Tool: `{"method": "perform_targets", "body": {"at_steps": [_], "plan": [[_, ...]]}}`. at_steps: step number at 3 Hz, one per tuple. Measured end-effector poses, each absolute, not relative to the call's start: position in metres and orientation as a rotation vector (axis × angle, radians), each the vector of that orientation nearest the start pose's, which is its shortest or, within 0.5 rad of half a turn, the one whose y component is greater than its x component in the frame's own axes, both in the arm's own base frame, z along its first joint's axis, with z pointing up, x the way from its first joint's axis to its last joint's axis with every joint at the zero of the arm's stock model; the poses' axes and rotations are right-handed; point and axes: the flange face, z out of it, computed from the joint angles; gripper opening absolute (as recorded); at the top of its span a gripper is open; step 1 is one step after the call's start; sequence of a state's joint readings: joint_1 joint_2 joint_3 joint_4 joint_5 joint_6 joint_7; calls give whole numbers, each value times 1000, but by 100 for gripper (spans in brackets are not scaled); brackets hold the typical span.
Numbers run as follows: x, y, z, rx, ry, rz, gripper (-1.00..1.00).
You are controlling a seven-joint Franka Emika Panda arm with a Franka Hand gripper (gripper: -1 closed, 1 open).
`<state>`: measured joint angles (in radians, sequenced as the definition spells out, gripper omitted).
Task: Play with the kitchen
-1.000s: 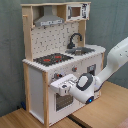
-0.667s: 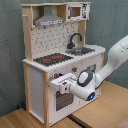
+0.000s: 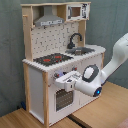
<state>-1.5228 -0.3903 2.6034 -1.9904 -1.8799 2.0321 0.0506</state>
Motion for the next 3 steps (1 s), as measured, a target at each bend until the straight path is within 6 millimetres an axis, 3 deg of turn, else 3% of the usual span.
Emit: {"method": "perform_targets", "body": {"at_steps": [1,3], "plan": [[304,519,337,484,1479,628,100],[286,480,346,491,1491,586,100]]}}
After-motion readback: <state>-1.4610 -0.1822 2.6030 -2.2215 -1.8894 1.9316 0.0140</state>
